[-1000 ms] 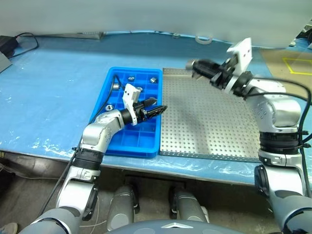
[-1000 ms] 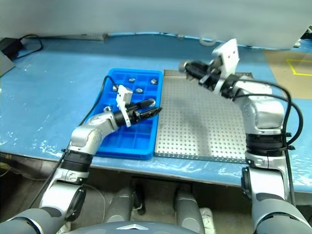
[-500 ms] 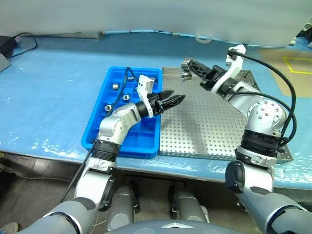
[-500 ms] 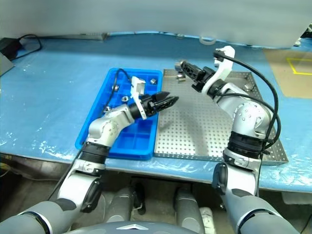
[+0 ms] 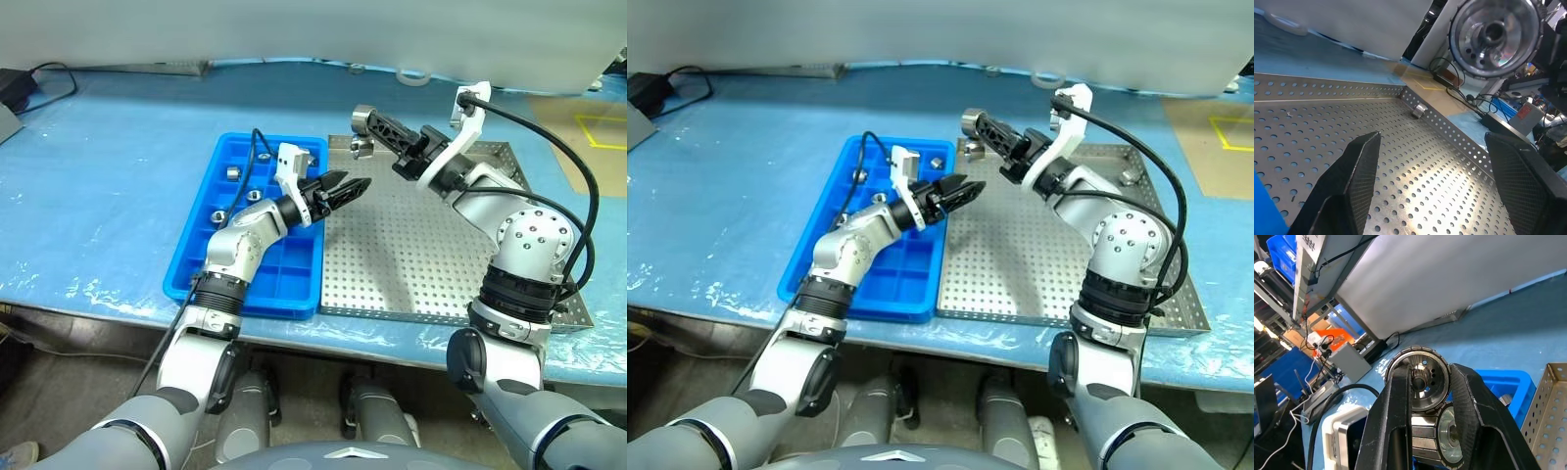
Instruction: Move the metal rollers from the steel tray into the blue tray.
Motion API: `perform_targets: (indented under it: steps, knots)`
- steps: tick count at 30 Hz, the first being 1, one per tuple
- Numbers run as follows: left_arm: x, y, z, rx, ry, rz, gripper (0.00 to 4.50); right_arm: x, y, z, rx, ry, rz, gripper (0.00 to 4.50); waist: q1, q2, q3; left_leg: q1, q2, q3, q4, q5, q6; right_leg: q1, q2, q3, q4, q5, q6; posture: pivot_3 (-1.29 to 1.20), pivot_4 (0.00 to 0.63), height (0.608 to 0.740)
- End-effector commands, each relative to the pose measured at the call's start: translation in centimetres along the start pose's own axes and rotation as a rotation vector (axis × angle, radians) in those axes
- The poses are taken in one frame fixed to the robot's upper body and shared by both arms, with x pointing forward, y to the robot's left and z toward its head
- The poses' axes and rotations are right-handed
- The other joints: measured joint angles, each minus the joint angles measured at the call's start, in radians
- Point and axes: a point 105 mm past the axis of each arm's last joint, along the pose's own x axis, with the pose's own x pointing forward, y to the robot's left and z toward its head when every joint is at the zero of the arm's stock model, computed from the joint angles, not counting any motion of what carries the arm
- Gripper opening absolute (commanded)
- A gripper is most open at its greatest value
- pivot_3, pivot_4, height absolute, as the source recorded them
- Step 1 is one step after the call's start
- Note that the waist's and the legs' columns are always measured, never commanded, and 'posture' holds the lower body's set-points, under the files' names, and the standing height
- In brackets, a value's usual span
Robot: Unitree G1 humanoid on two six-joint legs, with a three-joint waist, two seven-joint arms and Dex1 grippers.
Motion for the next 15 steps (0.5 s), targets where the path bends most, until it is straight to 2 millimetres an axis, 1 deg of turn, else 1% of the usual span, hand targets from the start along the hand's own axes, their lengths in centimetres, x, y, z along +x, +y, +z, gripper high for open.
perform_targets:
  steps: [1,6,15]
  knots:
    - [0.5,-1.7,2.5,0.078,-0.069,-0.059,3.59,-0.5,2.0,0.7,-0.057,-0.015,0.087,0.75,0.000,0.000,0.000,0.000,0.000,0.000,0.000,0.000,0.000,0.000,0.000,0.000,0.000,0.000,0.000,-0.21,0.150,0.740]
    - [0.4,-2.4,2.7,0.100,-0.066,-0.095,3.59,-0.8,1.5,0.3,-0.058,0.001,0.072,0.75,-0.001,0.000,0.000,0.000,0.000,0.000,0.000,0.000,0.000,0.000,0.000,0.000,0.000,0.000,0.000,-0.21,0.150,0.740]
    - [0.6,-1.7,2.8,0.105,-0.073,-0.052,3.59,-1.0,1.5,-0.5,-0.059,0.023,0.077,0.75,-0.001,0.000,0.000,0.000,0.000,0.000,0.000,0.001,-0.001,0.000,0.000,0.000,0.000,0.000,0.000,-0.22,0.150,0.740]
